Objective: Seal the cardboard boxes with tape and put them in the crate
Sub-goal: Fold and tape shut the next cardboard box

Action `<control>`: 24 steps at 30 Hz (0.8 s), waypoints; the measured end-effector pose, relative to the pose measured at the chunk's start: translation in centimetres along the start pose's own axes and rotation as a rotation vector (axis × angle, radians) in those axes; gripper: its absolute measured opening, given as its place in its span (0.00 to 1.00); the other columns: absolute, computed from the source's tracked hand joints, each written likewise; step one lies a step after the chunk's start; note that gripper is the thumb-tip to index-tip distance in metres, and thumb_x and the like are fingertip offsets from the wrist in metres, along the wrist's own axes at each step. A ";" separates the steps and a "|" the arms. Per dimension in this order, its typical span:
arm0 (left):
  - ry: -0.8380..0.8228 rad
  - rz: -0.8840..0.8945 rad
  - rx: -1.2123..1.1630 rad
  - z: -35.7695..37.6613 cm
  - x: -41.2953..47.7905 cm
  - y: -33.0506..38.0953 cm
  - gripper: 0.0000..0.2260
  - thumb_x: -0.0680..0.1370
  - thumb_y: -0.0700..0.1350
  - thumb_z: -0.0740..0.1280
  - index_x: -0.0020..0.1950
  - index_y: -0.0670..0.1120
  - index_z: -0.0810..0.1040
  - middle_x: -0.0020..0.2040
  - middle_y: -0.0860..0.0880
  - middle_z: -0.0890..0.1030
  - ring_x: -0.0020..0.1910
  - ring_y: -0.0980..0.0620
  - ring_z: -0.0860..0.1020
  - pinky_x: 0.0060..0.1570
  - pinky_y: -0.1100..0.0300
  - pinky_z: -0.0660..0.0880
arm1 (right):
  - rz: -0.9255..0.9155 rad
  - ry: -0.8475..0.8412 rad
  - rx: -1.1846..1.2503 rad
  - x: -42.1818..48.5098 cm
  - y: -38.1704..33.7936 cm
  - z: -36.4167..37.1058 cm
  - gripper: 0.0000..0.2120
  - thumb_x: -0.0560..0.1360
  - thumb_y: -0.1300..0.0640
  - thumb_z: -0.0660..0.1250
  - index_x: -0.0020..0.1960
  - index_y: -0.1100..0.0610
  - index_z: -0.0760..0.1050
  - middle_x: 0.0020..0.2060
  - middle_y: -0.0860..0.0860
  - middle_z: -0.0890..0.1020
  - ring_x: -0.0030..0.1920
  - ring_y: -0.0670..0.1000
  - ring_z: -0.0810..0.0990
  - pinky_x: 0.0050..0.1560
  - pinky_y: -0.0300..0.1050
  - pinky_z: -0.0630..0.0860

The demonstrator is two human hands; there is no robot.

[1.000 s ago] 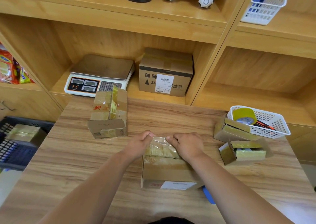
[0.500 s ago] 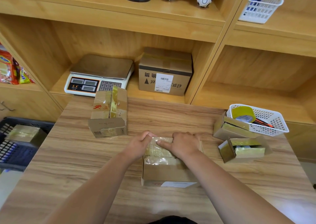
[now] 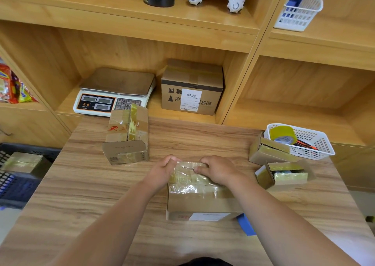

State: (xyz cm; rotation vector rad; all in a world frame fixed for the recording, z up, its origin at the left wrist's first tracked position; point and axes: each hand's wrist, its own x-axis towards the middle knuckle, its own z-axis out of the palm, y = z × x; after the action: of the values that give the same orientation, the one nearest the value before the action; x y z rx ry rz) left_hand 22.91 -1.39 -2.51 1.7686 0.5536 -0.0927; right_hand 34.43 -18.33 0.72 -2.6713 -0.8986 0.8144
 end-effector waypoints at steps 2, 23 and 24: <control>0.018 -0.017 -0.023 0.0 -0.1 -0.1 0.14 0.81 0.56 0.54 0.50 0.57 0.78 0.49 0.52 0.80 0.49 0.55 0.76 0.46 0.63 0.70 | 0.012 0.051 -0.056 -0.2 -0.4 0.3 0.16 0.77 0.35 0.55 0.52 0.42 0.77 0.48 0.43 0.80 0.53 0.50 0.76 0.51 0.44 0.63; -0.015 0.022 0.169 0.1 -2.2 -0.9 0.31 0.77 0.61 0.60 0.76 0.52 0.56 0.74 0.50 0.63 0.69 0.52 0.66 0.65 0.55 0.64 | -0.052 0.410 0.226 -3.8 1.6 0.2 0.13 0.81 0.52 0.57 0.52 0.53 0.80 0.50 0.46 0.82 0.54 0.49 0.78 0.60 0.51 0.69; -0.032 0.029 0.201 0.2 -2.3 -1.0 0.31 0.77 0.60 0.62 0.76 0.53 0.55 0.75 0.49 0.62 0.70 0.50 0.65 0.65 0.54 0.65 | -0.044 0.422 0.203 -4.1 1.8 0.2 0.13 0.81 0.52 0.57 0.53 0.53 0.80 0.51 0.46 0.82 0.55 0.50 0.77 0.61 0.52 0.69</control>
State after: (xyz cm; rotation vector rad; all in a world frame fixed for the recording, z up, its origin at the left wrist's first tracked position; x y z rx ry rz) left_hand 20.53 -2.10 -2.71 1.9668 0.5098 -0.1612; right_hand 32.48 -22.26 1.67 -2.4937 -0.7213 0.2906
